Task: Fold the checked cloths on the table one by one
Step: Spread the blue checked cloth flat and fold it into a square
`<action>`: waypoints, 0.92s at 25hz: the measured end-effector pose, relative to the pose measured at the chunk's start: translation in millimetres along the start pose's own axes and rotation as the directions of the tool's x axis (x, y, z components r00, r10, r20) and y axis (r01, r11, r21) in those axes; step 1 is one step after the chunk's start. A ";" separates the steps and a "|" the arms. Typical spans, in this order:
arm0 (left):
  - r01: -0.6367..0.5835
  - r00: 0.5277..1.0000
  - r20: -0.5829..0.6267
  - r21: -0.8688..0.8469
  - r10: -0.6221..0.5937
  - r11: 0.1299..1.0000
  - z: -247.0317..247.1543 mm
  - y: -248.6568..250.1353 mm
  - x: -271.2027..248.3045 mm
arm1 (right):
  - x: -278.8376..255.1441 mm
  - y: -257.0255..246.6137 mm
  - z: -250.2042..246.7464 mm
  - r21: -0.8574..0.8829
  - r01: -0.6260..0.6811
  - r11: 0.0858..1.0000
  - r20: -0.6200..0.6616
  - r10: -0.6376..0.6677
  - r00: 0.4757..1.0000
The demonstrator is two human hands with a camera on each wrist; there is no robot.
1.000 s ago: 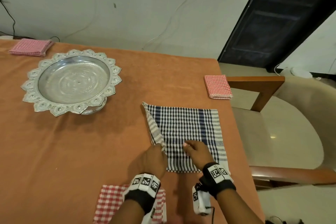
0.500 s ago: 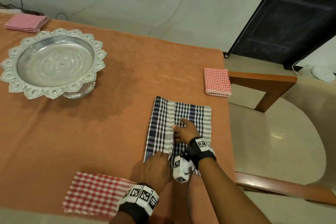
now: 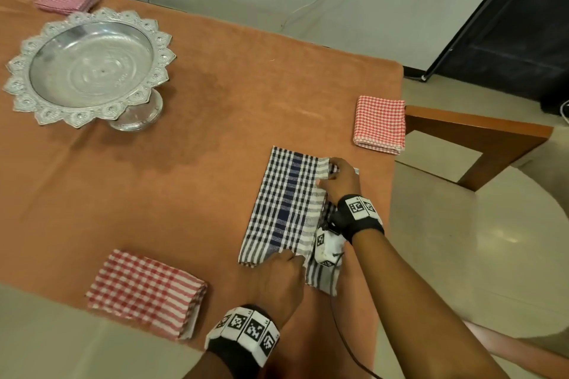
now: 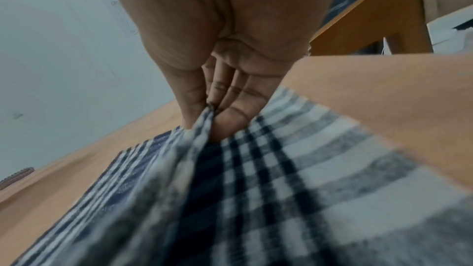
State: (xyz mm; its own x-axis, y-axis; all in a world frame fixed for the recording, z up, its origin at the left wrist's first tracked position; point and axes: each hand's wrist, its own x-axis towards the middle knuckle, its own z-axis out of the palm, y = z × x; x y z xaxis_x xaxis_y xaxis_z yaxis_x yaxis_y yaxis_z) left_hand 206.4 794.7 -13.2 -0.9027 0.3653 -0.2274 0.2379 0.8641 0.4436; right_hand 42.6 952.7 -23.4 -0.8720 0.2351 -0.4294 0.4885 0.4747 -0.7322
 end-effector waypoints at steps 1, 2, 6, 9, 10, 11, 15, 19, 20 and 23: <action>-0.015 1.000 0.015 -0.002 0.015 1.000 7.7 6.8 3.8 | -1.0 7.9 -10.0 -0.005 0.010 1.000 -0.023 -0.010 1.000; -0.034 0.999 0.035 0.005 0.034 0.999 14.1 14.0 6.6 | -2.5 15.3 -19.1 0.005 0.019 1.000 -0.044 -0.018 0.999; -0.130 0.983 0.143 0.067 0.119 0.989 26.6 41.1 16.6 | -3.6 35.8 -42.4 -0.025 0.052 0.998 -0.078 -0.054 0.995; -0.133 0.974 0.193 0.067 0.117 0.989 30.9 45.6 18.6 | -1.6 40.9 -49.1 -0.071 0.027 0.997 -0.047 -0.030 0.998; -0.121 0.975 0.195 0.074 0.105 0.990 31.0 45.8 18.5 | -1.4 41.4 -50.6 -0.090 0.024 0.996 -0.028 -0.026 0.999; -0.130 0.977 0.182 0.086 0.113 0.988 30.8 45.8 16.9 | -0.6 42.0 -51.7 -0.114 0.027 0.993 -0.008 -0.028 1.000; -0.054 0.983 0.180 0.060 0.042 0.997 24.8 45.9 9.9 | 8.4 45.0 -53.8 -0.254 0.016 0.967 -0.028 -0.024 0.999; 0.201 0.979 -0.032 0.031 -0.200 0.979 9.4 24.8 -0.2 | 32.2 39.2 -54.5 -0.488 0.173 0.856 0.004 -0.196 0.981; 0.268 0.960 -0.080 0.004 -0.267 0.963 6.6 14.0 -2.9 | 37.6 37.4 -54.0 -0.538 0.234 0.810 0.075 -0.230 0.970; 0.471 0.880 -0.064 -0.013 -0.471 0.882 0.0 -20.7 -11.4 | 49.3 30.6 -52.9 -0.652 0.310 0.692 0.231 -0.209 0.950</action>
State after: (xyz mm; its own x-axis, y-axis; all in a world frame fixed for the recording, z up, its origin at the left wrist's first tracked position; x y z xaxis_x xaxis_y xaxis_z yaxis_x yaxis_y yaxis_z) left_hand 211.8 772.6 -19.8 -0.9292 -0.1078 -0.3534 -0.2202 0.9296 0.2954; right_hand 12.9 1023.7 -38.9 -0.9233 -0.0715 -0.3773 0.0465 0.9545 -0.2946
